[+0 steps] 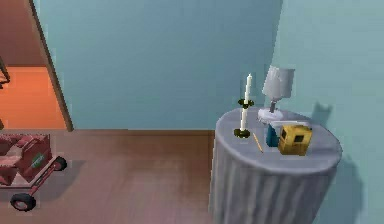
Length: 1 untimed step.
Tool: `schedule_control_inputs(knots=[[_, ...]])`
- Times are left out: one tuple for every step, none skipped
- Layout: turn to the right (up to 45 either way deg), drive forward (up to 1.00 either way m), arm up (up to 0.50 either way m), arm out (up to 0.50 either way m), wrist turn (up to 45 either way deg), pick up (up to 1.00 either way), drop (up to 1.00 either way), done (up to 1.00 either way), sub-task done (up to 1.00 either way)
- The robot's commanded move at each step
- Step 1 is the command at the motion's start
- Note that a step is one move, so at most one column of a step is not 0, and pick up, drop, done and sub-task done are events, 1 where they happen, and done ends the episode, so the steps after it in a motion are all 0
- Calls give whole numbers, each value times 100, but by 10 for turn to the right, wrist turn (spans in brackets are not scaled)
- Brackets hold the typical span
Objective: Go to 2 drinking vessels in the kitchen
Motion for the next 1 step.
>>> schedule_control_inputs(knots=[[0, 10, 0, 0, 0, 0, 0, 0, 0]])
